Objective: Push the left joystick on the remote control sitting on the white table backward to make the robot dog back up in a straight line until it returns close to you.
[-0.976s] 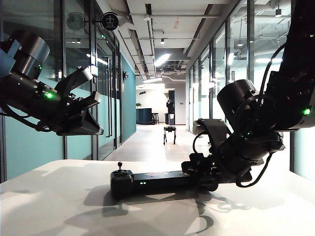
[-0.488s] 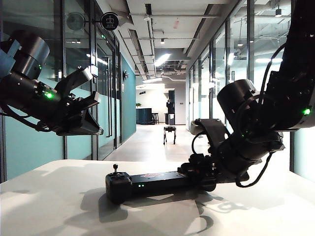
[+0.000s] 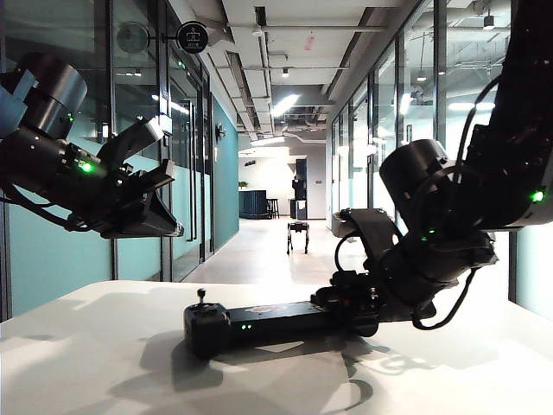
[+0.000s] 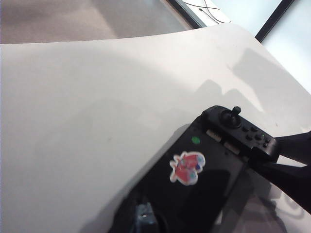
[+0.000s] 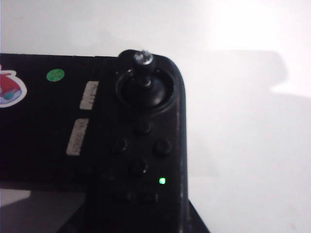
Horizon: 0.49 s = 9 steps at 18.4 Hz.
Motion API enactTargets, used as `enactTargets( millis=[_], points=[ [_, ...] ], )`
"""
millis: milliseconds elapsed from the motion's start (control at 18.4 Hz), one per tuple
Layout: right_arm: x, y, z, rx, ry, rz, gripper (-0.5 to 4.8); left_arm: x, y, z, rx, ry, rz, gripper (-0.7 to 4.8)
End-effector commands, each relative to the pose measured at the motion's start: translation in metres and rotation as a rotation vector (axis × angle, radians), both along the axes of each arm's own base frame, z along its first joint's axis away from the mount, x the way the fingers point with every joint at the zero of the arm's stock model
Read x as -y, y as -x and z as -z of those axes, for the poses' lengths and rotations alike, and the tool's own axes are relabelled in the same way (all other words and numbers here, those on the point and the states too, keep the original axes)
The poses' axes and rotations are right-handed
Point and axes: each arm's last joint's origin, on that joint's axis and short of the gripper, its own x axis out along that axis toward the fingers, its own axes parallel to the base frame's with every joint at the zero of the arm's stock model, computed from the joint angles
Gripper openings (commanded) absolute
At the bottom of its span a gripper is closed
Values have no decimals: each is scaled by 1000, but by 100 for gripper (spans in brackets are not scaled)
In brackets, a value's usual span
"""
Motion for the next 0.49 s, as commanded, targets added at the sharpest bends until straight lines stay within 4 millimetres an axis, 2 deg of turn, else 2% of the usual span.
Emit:
enactTargets(
  millis=[54,217,488],
  points=[
    [2,-5,-6,68,-21,138,166,0,-1,-1,10,9,4,-5],
    [3,-7,-10,104,-51,210,166,2,-8,3,-2,7,7,-5],
    [5,-7,-10,114,-50,282,165,12,-45,14,-20,24,50,-5]
  ],
)
